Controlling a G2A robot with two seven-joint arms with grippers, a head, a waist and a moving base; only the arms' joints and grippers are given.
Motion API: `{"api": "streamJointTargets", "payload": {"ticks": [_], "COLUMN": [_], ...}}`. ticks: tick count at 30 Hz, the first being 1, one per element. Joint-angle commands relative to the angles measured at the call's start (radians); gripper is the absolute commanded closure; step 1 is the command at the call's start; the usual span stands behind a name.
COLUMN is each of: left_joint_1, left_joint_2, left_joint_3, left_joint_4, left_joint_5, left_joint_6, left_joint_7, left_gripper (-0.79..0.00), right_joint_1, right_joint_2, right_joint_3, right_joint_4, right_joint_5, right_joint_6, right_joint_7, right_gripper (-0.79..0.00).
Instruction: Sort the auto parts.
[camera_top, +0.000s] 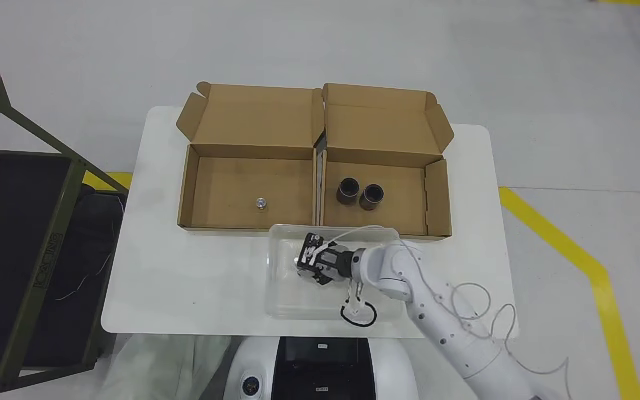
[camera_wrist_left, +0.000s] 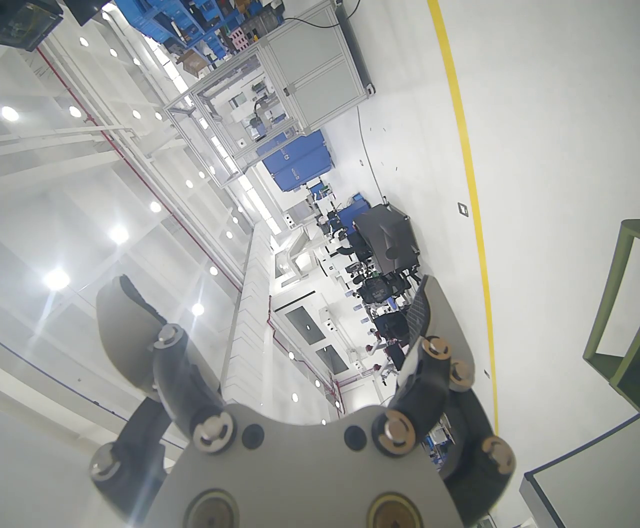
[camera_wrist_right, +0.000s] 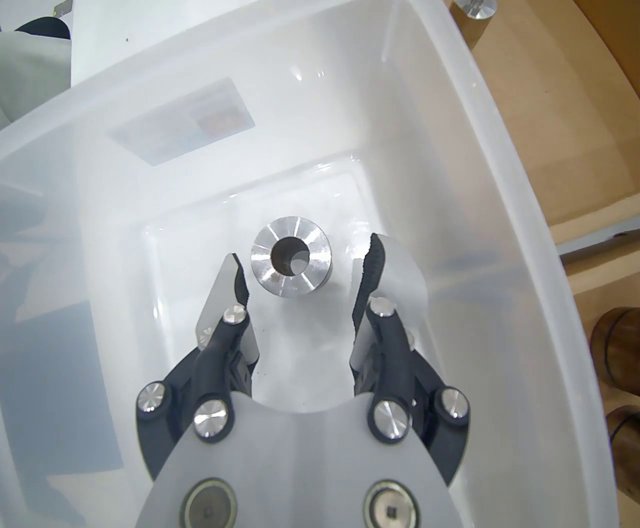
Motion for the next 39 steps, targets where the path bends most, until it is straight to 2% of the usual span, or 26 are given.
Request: {"api": "streamJointTargets", "payload": {"ticks": [1,4,7,11,14,16,28,39], "left_joint_1": [0.000,0.000,0.000,0.000,0.000,0.000,0.000,0.000], "left_joint_2": [0.000,0.000,0.000,0.000,0.000,0.000,0.000,0.000], "left_joint_3": [0.000,0.000,0.000,0.000,0.000,0.000,0.000,0.000], "left_joint_4": [0.000,0.000,0.000,0.000,0.000,0.000,0.000,0.000], "left_joint_5": [0.000,0.000,0.000,0.000,0.000,0.000,0.000,0.000], "left_joint_6": [0.000,0.000,0.000,0.000,0.000,0.000,0.000,0.000], "left_joint_7": [0.000,0.000,0.000,0.000,0.000,0.000,0.000,0.000], "left_gripper": [-0.785,-0.785,-0.785,-0.785,-0.785,-0.785,-0.785,-0.785], "right_joint_1": [0.004,0.009,0.015,0.019,0.015,0.010,-0.041,-0.056], "right_joint_2": [0.000,-0.001,-0.001,-0.001,0.002,0.006,0.033,0.042], "right_joint_3": [-0.003,-0.009,-0.015,-0.017,-0.008,0.000,0.060,0.101], "right_joint_4": [0.005,0.011,0.016,0.013,-0.004,-0.021,-0.173,-0.233], "right_joint_5": [0.006,0.012,0.016,0.047,0.070,0.083,0.151,0.264], "right_joint_6": [-0.001,0.000,0.000,-0.011,-0.019,-0.023,-0.064,-0.037], "right_joint_7": [-0.001,-0.004,-0.006,-0.012,-0.010,-0.007,-0.004,-0.111], "right_gripper": [-0.382,-0.363,-0.256,-0.160,-0.046,-0.009,0.000,0.000]}}
